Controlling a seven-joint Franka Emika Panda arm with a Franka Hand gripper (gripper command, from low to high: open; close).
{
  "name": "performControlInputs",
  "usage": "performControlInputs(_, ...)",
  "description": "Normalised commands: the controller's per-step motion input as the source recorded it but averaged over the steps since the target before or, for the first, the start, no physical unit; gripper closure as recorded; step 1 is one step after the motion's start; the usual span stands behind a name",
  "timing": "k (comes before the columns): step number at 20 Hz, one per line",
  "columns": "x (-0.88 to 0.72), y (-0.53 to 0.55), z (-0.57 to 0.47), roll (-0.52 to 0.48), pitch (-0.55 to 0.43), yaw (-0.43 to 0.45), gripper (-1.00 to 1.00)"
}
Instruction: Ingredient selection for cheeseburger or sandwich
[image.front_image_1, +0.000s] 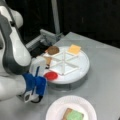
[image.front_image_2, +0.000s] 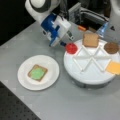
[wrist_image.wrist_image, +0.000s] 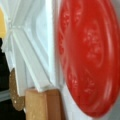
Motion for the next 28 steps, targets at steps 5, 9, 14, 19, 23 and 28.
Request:
performControlInputs(5,0.32,-0.17,-0.13,0.318,-0.047,0.129,-1.0)
performControlInputs(9,0.34,-0.17,-0.15,0.306,-0.052,0.112,-1.0)
performControlInputs(14,0.33,-0.18,-0.14,0.284,-0.048,0.091,-1.0)
performControlInputs(19,0.3,-0.2,-0.14,0.256,-0.047,0.101,-1.0)
performControlInputs(23,0.28,-0.21,-0.13,0.237,-0.047,0.116,1.0)
performControlInputs(28,0.28,-0.18,-0.1,0.219,-0.05,0.103,1.0)
